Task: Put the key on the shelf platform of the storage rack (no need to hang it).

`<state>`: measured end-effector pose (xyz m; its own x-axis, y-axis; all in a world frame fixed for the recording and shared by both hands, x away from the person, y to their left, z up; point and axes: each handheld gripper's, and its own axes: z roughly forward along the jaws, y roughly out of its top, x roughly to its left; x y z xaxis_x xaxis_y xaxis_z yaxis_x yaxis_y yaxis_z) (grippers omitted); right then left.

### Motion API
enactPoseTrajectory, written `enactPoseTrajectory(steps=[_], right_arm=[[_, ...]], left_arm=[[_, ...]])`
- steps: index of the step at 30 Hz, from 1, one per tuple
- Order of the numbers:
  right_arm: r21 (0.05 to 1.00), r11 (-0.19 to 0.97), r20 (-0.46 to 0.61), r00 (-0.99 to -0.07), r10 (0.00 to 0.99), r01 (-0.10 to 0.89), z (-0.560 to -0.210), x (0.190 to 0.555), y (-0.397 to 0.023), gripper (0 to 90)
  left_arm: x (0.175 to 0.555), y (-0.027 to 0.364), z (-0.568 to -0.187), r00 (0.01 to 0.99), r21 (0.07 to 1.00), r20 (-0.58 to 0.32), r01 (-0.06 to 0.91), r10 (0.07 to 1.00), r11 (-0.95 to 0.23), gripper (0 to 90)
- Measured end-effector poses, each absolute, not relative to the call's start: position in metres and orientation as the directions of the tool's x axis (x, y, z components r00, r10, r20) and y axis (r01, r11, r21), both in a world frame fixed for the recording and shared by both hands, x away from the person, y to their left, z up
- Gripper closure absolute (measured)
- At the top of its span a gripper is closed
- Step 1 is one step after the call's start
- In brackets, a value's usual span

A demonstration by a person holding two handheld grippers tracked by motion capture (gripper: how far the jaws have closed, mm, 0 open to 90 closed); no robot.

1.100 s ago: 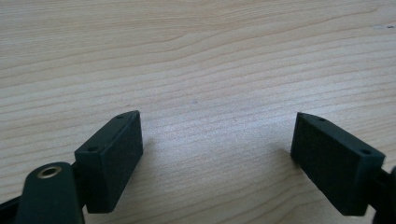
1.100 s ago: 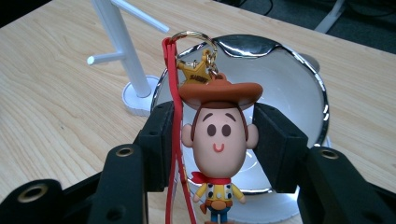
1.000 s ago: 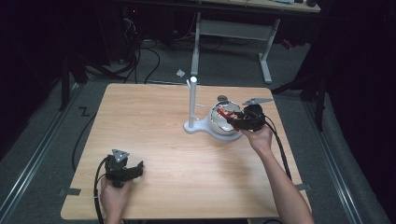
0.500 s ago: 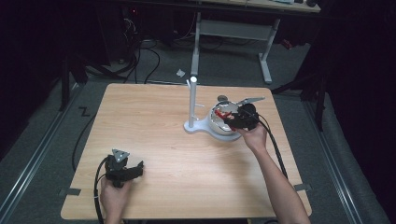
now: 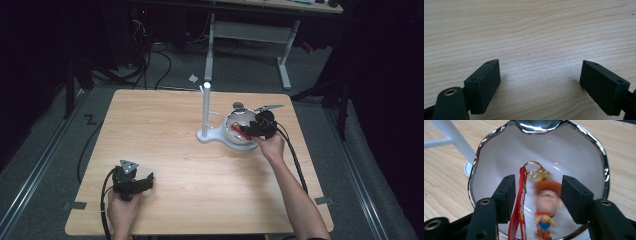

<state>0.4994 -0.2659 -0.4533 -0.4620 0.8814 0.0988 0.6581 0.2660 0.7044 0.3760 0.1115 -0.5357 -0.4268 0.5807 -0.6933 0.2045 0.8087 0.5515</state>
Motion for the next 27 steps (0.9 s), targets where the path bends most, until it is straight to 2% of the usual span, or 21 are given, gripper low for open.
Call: enactPoseTrajectory(steps=[14,27], right_arm=[[0.753,0.252,0.091,-0.475,0.875,0.608,-0.433,0.482,-0.276,44.2],[0.792,0.21,0.098,-0.459,0.883,0.574,-0.421,0.462,-0.296,50.0]], left_arm=[[0.376,0.112,-0.536,-0.421,0.555,-0.693,0.207,0.585,0.806,17.1],[0.376,0.112,-0.536,-0.422,0.555,-0.692,0.207,0.585,0.806,17.0]])
